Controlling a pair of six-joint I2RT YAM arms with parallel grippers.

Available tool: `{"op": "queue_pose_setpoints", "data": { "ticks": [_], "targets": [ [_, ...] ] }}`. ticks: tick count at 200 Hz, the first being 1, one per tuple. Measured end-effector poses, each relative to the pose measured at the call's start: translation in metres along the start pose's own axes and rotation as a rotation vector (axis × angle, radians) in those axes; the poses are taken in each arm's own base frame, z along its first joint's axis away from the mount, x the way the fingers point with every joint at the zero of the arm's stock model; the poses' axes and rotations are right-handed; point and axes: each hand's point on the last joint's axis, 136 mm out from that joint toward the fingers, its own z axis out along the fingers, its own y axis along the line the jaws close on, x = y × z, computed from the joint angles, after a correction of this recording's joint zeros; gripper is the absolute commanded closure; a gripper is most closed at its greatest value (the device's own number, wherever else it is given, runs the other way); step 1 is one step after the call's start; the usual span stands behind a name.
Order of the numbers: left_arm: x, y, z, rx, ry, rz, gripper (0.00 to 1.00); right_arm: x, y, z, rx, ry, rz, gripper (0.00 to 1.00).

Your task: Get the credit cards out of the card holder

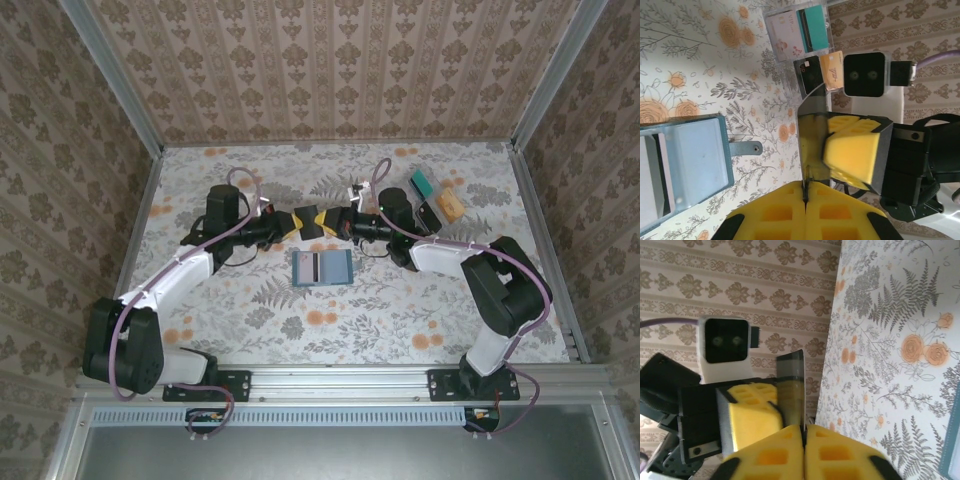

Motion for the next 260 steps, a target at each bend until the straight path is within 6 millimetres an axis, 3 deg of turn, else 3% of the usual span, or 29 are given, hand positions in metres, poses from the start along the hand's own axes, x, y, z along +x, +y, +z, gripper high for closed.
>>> {"op": "queue_pose_setpoints", "data": {
  "ticks": [37, 55, 74, 102, 132, 168, 199, 260],
  "targets": [
    [0.002, 0.014, -0.003, -0.057, -0.003, -0.023, 0.38, 0.001, 0.0, -0.006, 0.042, 0.004, -0.066, 1.0],
    [0.003, 0.034, -0.01, -0.16, -0.025, -0.029, 0.28, -0.008, -0.008, -0.021, 0.145, -0.028, -0.114, 1.0],
    [0.002, 0.056, -0.018, -0.28, -0.042, -0.016, 0.18, -0.031, -0.014, -0.047, 0.291, -0.103, -0.203, 1.0],
    [0.002, 0.086, -0.034, -0.436, -0.056, 0.001, 0.11, -0.064, -0.01, -0.102, 0.511, -0.237, -0.367, 1.0],
    [0.004, 0.112, -0.052, -0.581, -0.061, 0.029, 0.04, -0.086, 0.0, -0.166, 0.734, -0.355, -0.54, 1.0],
    [0.004, 0.119, -0.067, -0.66, -0.073, 0.076, 0.0, -0.1, -0.006, -0.214, 0.969, -0.363, -0.67, 1.0],
    [0.0, 0.111, -0.078, -0.663, -0.111, 0.117, 0.0, -0.109, -0.022, -0.233, 1.125, -0.27, -0.728, 1.0],
    [0.006, 0.101, -0.087, -0.65, -0.131, 0.144, 0.0, -0.115, -0.082, -0.23, 1.298, -0.004, -0.753, 1.0]
  ]
}}
